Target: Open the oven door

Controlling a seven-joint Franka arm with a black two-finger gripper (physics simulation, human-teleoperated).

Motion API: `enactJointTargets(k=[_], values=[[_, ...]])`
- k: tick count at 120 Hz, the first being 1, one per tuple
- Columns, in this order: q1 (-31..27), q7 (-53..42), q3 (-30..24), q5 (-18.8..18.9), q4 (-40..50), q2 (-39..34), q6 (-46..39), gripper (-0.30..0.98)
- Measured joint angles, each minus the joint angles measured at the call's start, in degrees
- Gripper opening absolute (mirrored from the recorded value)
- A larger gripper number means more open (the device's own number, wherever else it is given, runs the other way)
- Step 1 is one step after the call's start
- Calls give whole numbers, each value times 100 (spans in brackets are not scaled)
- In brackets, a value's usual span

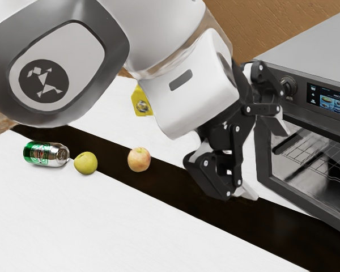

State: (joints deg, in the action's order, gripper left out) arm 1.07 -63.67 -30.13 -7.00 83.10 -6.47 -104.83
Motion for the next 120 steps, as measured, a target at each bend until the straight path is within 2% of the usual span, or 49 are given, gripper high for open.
enactJointTargets(k=[30, 48, 68, 120], values=[[20, -1305, 7, 68, -68, 262, -527, 69], [115, -1833, -135, 196, -314, 840, -735, 69], [95, -2169, -189, 588, -728, 1366, -860, 69], [24, -2646, -118, 941, -1229, 2183, -919, 68]])
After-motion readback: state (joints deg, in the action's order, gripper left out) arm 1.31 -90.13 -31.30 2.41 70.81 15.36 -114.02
